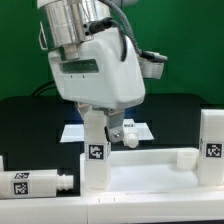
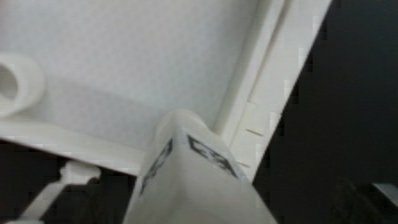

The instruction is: Assemble desk

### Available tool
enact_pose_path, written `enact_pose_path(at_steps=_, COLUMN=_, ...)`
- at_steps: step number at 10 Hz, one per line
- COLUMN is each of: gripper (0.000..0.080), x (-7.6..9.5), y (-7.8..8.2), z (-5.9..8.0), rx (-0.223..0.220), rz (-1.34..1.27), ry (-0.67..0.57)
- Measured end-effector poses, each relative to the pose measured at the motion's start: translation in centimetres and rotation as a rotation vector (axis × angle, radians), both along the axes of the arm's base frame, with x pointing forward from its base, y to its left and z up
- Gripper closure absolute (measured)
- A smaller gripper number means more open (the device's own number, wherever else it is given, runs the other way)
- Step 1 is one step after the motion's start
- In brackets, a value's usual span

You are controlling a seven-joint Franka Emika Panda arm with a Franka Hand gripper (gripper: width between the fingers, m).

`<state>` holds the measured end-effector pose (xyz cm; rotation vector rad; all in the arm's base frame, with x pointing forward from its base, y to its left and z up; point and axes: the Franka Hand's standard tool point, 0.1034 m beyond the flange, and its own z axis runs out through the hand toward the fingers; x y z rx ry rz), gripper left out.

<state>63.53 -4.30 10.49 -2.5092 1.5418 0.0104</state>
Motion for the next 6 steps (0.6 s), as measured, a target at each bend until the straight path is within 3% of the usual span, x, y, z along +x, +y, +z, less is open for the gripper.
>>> enact_pose_path(at_steps=2, gripper=0.0151, x=-0.01, y=-0.11, z=0.01, rx=-0.02, rz=0.167, ry=-0.028)
enact_pose_path(at_steps=4, gripper=0.015, x=-0.06, y=-0.07, z=0.17, rx=-0.087, rz=0.586, ry=-0.078)
enact_pose_path(at_steps=6, gripper=0.015, x=-0.12, y=0.23, z=0.05, rx=-0.09, rz=0.579, ry=-0.069)
